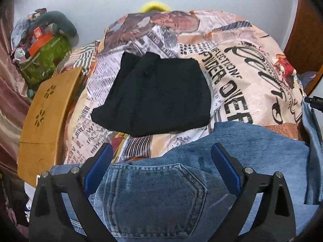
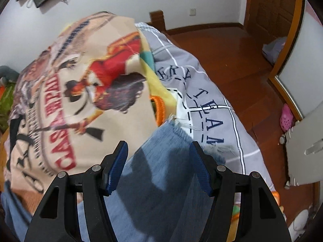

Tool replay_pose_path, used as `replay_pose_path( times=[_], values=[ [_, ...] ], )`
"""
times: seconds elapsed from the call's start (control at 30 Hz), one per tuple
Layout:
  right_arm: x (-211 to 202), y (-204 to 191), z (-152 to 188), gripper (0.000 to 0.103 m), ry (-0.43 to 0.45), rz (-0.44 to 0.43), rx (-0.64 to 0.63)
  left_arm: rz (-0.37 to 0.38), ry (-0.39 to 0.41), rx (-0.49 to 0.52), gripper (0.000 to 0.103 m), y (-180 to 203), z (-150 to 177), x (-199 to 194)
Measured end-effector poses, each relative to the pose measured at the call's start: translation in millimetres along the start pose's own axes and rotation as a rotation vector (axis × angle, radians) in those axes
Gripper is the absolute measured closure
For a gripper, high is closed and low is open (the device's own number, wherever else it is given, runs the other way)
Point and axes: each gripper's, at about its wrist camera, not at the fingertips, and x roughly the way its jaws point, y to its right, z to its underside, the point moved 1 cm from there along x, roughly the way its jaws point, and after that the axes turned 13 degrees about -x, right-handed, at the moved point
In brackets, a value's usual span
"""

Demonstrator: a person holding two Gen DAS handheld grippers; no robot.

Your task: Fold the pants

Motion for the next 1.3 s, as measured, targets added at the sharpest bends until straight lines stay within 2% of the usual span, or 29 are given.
replay_pose_path(
  times=[0.1,0.13,0.17,0.37,0.5,0.6,0.63,0.67,0.73,0.8,0.93,1.0,1.03,1.23,1.3],
  values=[
    [19.1,0.5,1.3,0.076,-0.061,-0.021,0.001,-0.008,-0.019,0.004,0.005,1.6,2.9,6.1],
    [24.3,0.4,3.7,0.087,-0.079,-0.032,0.004,-0.01,-0.024,0.007,0.005,2.7,3.7,7.3],
    [25.7,0.2,5.7,0.091,-0.081,-0.035,0.006,-0.011,-0.028,0.012,0.005,4.0,5.1,7.5],
    [6.6,3.6,12.6,0.101,-0.033,-0.03,0.007,0.001,-0.025,0.04,0.005,12.0,10.3,-0.5],
    [-25.2,9.3,11.8,0.101,0.013,-0.075,0.024,0.017,-0.014,0.054,0.005,18.1,12.7,-10.7],
    [-33.8,10.9,5.6,0.099,-0.021,-0.175,0.087,0.026,-0.005,0.05,0.005,20.7,14.4,-17.0],
    [-34.5,12.1,5.5,0.09,-0.042,-0.201,0.109,0.032,-0.004,0.046,0.005,21.1,14.7,-18.7],
    [-34.0,12.9,4.9,0.076,-0.058,-0.221,0.128,0.038,-0.003,0.042,0.005,21.6,15.0,-20.3],
    [-32.6,6.1,4.4,0.059,-0.06,-0.222,0.138,0.044,-0.001,0.038,0.005,22.0,14.8,-22.3],
    [-23.0,-3.2,4.2,0.059,-0.078,-0.194,0.118,0.044,0.004,0.039,0.005,21.5,14.5,-23.9],
    [10.3,-15.3,5.5,0.059,-0.147,-0.198,0.124,0.026,0.006,0.045,0.005,17.8,14.6,-21.7],
    [19.5,-17.5,9.8,0.063,-0.134,-0.178,0.123,0.025,-0.001,0.042,0.005,16.2,16.0,-19.0],
    [21.0,-18.1,10.7,0.07,-0.129,-0.163,0.115,0.025,-0.005,0.039,0.005,15.5,16.7,-17.6],
    [14.3,-22.6,11.4,0.097,-0.112,-0.148,0.074,0.03,-0.032,0.047,0.005,20.9,21.9,-10.4],
    [1.2,-21.3,13.8,0.097,-0.086,-0.144,0.066,0.044,-0.04,0.061,0.005,25.8,24.5,-12.5]
  ],
)
